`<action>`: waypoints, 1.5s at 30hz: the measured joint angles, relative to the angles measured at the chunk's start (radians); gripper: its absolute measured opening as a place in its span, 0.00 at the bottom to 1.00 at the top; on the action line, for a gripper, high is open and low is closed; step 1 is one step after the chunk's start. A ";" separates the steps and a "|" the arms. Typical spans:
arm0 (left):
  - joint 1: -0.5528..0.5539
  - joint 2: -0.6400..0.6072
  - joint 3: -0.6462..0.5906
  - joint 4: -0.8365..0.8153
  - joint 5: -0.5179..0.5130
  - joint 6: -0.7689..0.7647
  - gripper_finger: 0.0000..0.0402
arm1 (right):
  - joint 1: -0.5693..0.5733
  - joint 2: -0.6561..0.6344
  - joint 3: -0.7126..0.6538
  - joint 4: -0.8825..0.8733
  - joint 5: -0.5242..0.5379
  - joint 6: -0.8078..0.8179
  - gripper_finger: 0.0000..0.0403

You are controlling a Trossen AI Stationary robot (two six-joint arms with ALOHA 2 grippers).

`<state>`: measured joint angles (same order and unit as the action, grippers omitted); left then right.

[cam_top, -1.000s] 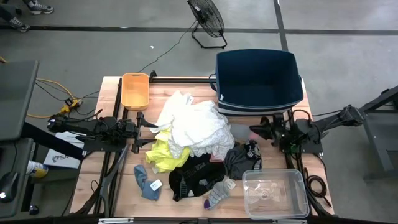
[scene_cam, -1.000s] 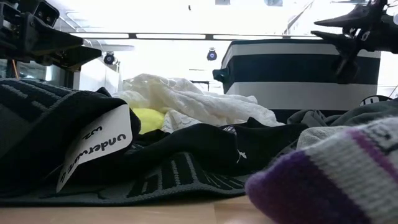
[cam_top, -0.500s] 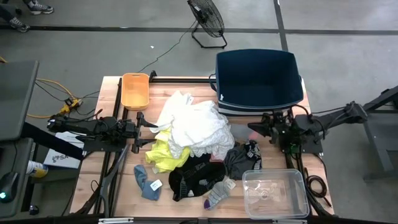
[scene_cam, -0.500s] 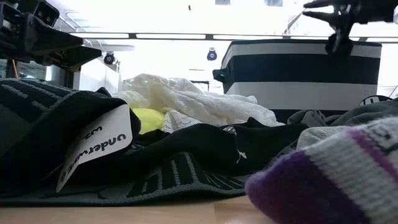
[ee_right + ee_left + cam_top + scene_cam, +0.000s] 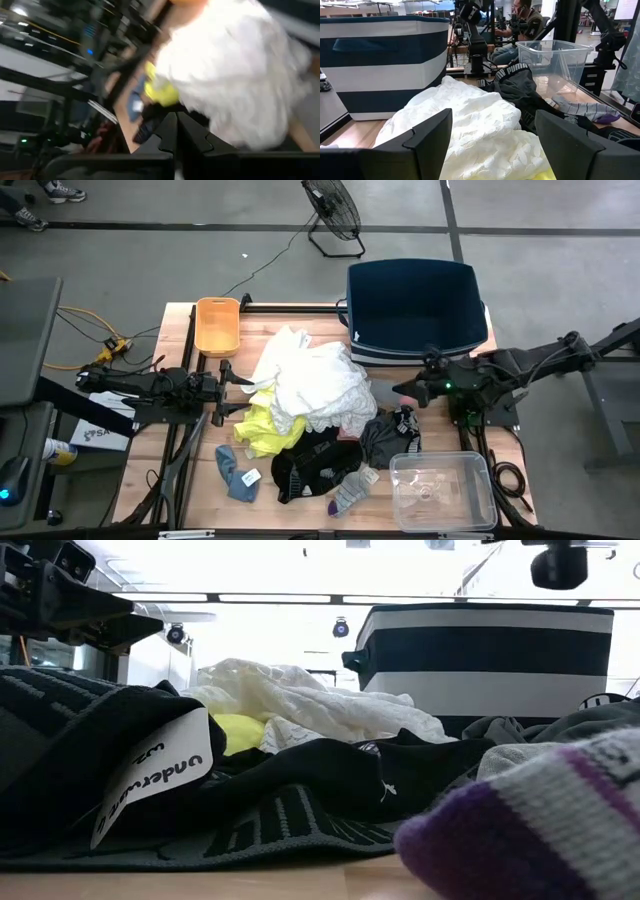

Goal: Pick & Place Cloths
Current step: Put the gray boxers into the transparent bin

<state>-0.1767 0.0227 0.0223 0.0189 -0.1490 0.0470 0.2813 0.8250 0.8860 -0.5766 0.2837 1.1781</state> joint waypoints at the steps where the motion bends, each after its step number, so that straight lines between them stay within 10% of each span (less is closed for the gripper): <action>1: 0.000 0.000 0.000 0.000 0.000 0.000 0.70 | 0.000 0.018 0.022 -0.050 -0.022 0.045 0.01; 15: 0.000 0.000 0.000 0.000 0.000 0.000 0.70 | 0.000 0.186 0.076 -0.352 -0.404 0.400 0.01; 45: 0.000 0.000 0.000 0.000 0.000 0.000 0.70 | -0.016 0.392 0.076 -0.395 -0.402 0.168 0.06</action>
<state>-0.1768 0.0231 0.0227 0.0185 -0.1489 0.0471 0.2652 1.2167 0.9619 -0.9714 -0.1183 1.3463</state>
